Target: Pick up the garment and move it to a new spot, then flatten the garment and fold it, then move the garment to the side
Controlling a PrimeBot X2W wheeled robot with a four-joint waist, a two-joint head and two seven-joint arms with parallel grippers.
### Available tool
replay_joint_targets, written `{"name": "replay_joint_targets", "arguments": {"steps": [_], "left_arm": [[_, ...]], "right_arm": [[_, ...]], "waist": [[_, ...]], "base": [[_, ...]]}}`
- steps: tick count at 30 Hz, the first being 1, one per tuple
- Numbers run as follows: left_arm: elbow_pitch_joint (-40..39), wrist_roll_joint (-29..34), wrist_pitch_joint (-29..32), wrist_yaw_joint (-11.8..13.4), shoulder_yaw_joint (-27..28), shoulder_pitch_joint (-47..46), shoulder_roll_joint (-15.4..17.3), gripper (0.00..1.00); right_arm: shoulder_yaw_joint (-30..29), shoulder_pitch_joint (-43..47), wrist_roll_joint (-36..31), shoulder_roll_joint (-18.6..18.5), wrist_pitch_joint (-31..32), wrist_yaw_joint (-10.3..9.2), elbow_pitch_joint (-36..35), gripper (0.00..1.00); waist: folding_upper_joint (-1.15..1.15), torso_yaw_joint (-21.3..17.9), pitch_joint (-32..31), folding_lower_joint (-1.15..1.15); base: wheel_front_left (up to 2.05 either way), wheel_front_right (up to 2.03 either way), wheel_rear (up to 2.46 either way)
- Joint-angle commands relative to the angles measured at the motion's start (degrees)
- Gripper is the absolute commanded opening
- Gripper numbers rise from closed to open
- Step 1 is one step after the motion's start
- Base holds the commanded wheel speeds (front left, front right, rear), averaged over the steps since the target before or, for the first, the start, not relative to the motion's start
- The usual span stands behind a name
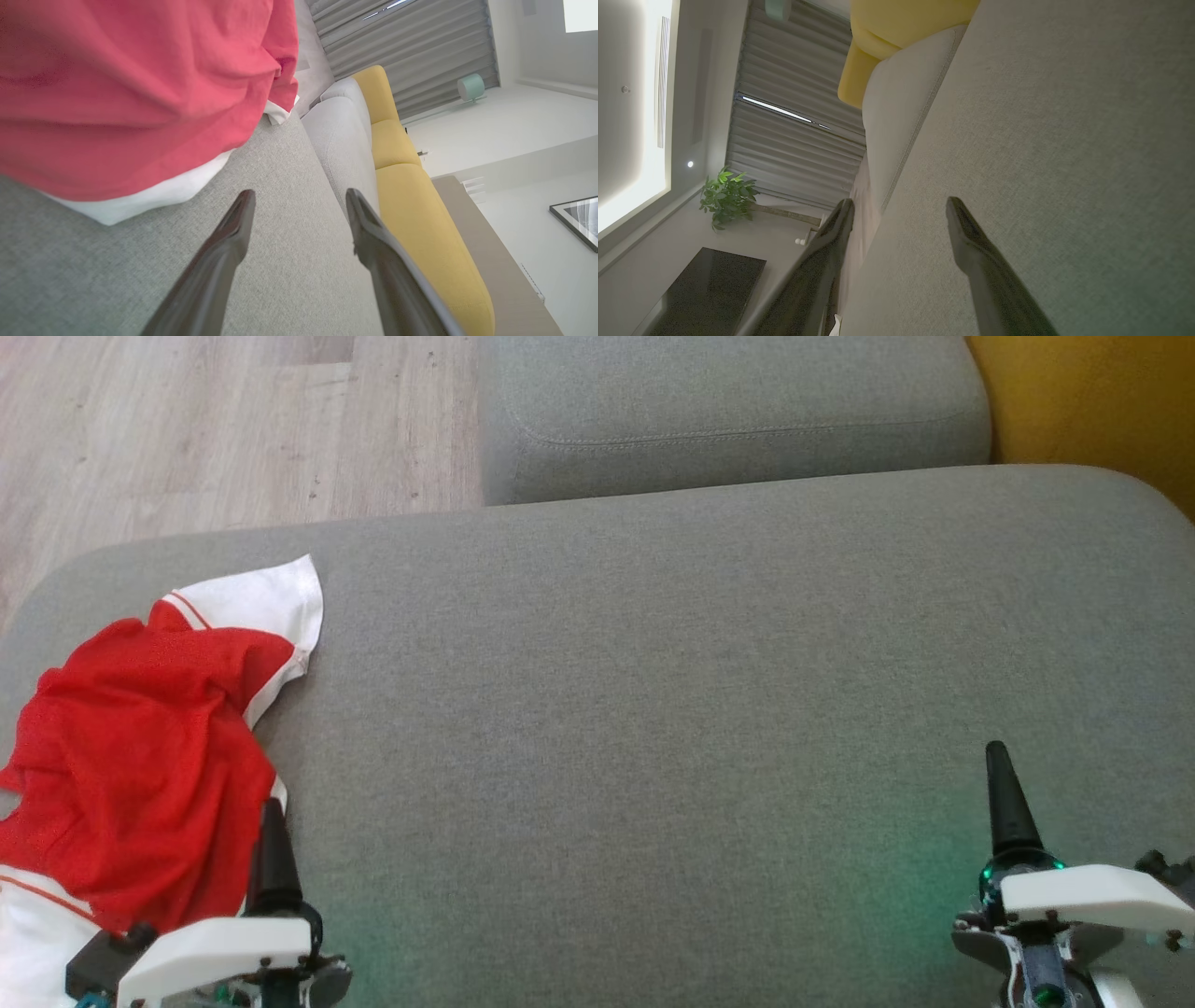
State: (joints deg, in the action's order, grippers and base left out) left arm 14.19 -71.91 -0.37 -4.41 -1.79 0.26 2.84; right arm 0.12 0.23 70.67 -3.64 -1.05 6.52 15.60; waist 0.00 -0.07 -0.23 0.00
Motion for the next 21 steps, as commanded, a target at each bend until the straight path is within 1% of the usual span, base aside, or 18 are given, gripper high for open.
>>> {"name": "replay_joint_targets", "arguments": {"steps": [1,5,21], "left_arm": [[-2.6,1.9,-0.7,0.4,0.2,-1.8,0.3,1.00],[-2.9,4.4,-1.4,0.4,-0.2,-1.6,0.3,1.00],[-5.5,16.3,-3.8,2.2,-1.5,-1.2,0.3,1.00]], "right_arm": [[0.9,-2.1,-2.4,-0.2,-0.7,0.27,-2.4,1.00],[1.6,-2.0,-5.6,-0.1,-1.3,0.30,-2.8,1.00],[3.8,-1.7,-18.2,0.1,-3.7,0.43,-4.1,1.00]], "waist": [[0.00,0.0,0.0,0.00],[0.00,0.0,-0.2,0.00],[0.00,0.1,-0.6,0.00]], "base": [[0.00,0.00,0.00],[0.00,0.00,0.00],[0.00,0.00,0.00]]}}
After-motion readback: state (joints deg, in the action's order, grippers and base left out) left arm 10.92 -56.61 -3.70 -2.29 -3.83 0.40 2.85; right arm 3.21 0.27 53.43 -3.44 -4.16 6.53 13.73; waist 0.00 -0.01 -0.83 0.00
